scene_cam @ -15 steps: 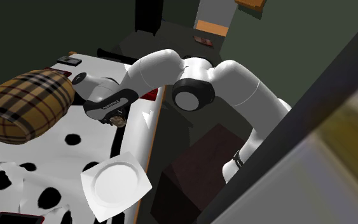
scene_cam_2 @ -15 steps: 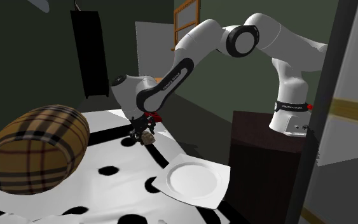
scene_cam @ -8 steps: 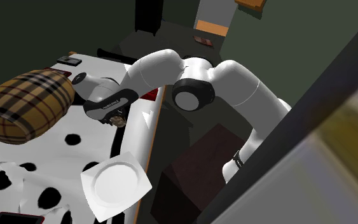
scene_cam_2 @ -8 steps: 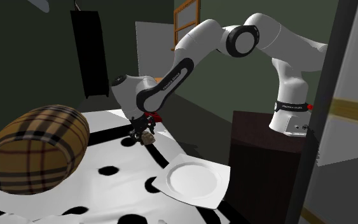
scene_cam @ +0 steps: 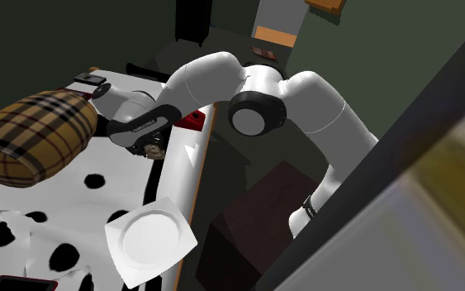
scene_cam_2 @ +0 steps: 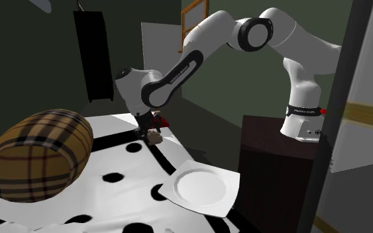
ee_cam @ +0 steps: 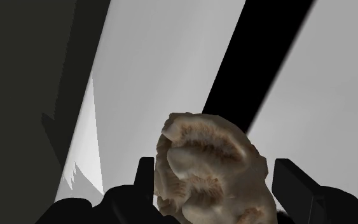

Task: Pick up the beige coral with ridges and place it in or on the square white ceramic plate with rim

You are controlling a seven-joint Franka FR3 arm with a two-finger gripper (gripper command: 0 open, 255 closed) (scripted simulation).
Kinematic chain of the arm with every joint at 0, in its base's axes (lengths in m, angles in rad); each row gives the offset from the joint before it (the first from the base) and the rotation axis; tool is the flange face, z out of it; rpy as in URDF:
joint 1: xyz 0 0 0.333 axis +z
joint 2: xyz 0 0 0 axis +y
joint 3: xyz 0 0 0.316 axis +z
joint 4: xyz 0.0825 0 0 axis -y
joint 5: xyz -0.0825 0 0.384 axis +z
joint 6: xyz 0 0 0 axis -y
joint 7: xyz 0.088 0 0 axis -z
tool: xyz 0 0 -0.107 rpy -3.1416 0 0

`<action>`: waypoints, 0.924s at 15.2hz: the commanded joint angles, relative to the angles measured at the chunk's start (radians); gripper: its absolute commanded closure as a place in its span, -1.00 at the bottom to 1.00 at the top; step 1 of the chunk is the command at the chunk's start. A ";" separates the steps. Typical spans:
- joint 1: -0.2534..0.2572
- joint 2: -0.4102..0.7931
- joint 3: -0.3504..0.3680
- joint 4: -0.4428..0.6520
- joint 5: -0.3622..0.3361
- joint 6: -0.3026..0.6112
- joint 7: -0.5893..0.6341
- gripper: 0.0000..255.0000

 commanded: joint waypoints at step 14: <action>0.060 -0.186 0.001 -0.165 -0.010 -0.034 0.034 1.00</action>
